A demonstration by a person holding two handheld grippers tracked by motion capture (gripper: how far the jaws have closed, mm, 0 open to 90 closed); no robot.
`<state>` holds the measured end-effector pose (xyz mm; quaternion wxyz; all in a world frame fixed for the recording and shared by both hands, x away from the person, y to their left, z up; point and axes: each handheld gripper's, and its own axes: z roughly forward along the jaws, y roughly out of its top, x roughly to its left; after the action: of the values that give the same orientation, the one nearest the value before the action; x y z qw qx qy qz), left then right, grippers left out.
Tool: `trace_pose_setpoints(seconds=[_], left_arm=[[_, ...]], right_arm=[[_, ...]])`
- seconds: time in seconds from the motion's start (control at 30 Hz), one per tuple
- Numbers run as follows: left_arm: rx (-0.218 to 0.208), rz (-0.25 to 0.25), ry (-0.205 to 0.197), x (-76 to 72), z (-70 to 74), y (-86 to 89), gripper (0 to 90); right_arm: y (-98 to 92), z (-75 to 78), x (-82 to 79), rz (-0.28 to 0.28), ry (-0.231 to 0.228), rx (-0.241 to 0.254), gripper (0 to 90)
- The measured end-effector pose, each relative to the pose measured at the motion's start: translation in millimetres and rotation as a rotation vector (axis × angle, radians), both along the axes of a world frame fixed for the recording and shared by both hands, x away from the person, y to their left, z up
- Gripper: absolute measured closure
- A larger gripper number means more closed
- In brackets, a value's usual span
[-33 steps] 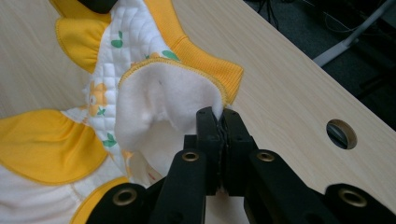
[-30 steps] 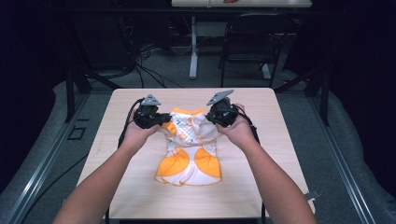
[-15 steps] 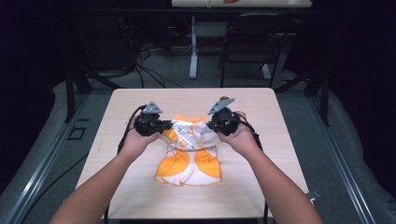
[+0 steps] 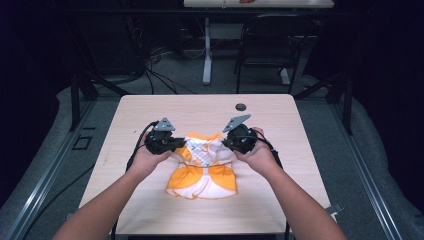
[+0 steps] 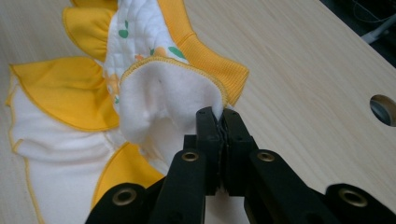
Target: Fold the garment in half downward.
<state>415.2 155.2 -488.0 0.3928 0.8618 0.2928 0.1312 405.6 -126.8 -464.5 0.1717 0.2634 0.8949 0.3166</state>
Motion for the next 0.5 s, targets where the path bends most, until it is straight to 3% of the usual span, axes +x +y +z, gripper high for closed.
trace_pose_setpoints(seconds=[0.13, 0.2, 0.5], left_arm=[[0.001, -0.008, 0.006, -4.4, -5.8, 1.4, 84.6], [0.003, -0.013, 0.012, -6.6, -8.8, 1.8, 84.6], [-0.003, -0.027, 0.024, -16.7, -19.7, 3.6, 84.6]], right_arm=[[1.0, -7.7, -5.1, 0.01, 0.007, 0.002, 87.3], [2.3, -10.2, -8.1, 0.024, 0.011, -0.023, 87.3], [2.9, -21.4, -19.9, 0.038, 0.031, -0.014, 87.3]])
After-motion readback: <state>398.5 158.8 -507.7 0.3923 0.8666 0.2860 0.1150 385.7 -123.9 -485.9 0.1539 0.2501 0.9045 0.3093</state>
